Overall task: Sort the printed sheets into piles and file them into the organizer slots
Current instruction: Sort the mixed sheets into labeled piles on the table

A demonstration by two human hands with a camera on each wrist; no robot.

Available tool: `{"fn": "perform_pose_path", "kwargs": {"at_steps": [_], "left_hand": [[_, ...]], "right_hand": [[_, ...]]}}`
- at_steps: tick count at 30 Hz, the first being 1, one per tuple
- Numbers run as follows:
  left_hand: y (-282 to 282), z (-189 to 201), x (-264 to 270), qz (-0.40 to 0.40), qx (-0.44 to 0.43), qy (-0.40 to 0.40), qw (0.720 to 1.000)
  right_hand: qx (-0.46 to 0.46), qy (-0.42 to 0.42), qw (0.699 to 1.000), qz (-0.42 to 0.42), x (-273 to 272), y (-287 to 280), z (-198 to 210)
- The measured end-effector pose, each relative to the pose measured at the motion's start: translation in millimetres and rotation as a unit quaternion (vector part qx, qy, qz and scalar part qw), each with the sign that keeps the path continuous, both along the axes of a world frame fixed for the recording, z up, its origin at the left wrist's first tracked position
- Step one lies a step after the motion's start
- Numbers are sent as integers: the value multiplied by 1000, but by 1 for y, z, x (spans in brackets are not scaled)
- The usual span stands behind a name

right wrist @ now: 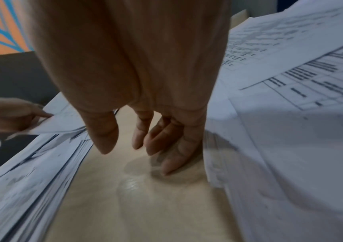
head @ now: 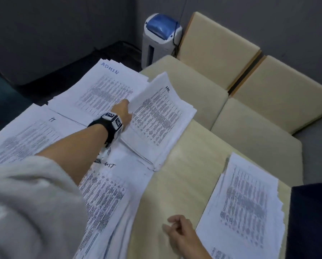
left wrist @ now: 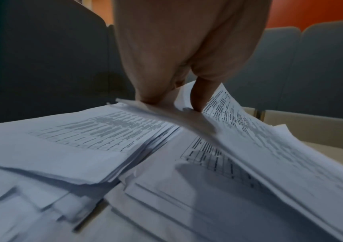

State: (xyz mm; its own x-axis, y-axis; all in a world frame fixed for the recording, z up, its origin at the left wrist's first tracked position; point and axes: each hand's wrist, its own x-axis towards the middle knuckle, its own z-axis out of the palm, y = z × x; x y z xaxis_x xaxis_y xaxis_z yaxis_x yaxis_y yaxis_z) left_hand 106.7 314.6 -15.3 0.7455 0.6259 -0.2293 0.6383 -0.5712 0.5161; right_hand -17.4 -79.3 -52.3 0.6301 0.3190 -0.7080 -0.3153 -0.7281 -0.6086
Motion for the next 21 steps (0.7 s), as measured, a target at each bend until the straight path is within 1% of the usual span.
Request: {"fn": "perform_pose_path", "kwargs": {"at_steps": [2, 4, 5, 6, 7, 9, 10, 12, 14, 15, 17, 19, 21], "left_hand": [[2, 0, 9, -11, 25, 51, 998], [-1, 0, 13, 17, 95, 102, 990], [-5, 3, 13, 33, 115, 104, 987], [-11, 5, 12, 40, 121, 89, 988], [-18, 7, 12, 36, 114, 68, 990], [-41, 15, 8, 8, 73, 4, 997], [-55, 21, 4, -12, 45, -27, 999], [-91, 33, -8, -40, 7, -58, 998], [-131, 43, -26, -62, -30, -49, 996], [-152, 44, -35, -70, -49, -40, 996], [-196, 42, -55, -72, -82, -20, 994], [-241, 33, -73, -89, -110, -1, 990], [-285, 20, -90, -123, -145, 11, 982]], "right_hand": [[22, 16, 999, -45, 0, -1, 4], [63, 42, 991, -108, 2, -6, 7], [91, 47, 981, -164, 5, -10, 10], [113, 35, 967, -224, 9, -18, 15], [125, 6, 955, -269, 14, -31, 20], [99, -87, 937, -323, 23, -64, 29], [69, -135, 928, -341, 28, -83, 32], [-1, -207, 909, -361, 35, -119, 38], [-88, -233, 898, -362, 42, -155, 37], [-132, -226, 898, -354, 46, -171, 35], [-174, -201, 905, -331, 53, -199, 28], [-193, -179, 912, -316, 60, -212, 24], [-191, -170, 918, -303, 66, -220, 19]]}}
